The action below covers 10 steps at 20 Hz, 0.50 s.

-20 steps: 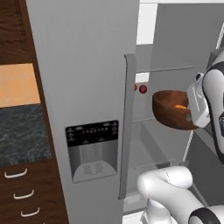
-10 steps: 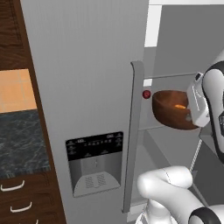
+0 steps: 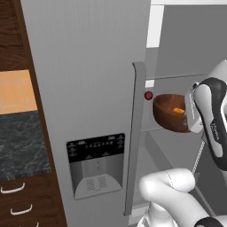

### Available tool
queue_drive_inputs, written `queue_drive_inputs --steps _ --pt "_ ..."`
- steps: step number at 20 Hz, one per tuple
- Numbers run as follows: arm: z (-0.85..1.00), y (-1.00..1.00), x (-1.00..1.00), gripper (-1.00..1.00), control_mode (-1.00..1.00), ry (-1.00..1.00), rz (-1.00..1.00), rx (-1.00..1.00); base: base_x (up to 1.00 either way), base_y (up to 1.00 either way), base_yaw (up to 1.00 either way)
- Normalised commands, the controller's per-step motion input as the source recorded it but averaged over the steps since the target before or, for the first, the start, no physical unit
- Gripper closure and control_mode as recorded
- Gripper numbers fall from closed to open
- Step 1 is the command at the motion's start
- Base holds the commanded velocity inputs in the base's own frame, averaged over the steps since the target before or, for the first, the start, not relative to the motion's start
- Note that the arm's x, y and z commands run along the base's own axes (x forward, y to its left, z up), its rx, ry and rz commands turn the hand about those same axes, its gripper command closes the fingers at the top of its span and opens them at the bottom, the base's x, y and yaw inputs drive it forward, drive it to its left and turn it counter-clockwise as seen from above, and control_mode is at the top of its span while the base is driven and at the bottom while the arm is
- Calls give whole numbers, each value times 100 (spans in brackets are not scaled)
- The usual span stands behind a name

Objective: Pick the chicken drumstick and lime from their plates and place them in the bowl. Then put the bowl in the fridge.

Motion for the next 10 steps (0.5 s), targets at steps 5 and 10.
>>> queue_drive_inputs --steps 5,10 --pt "-57 -3 84 100 -100 -7 0 0 0 0 0" --pt "-50 0 59 100 -100 -11 -1 0 0 0 0"
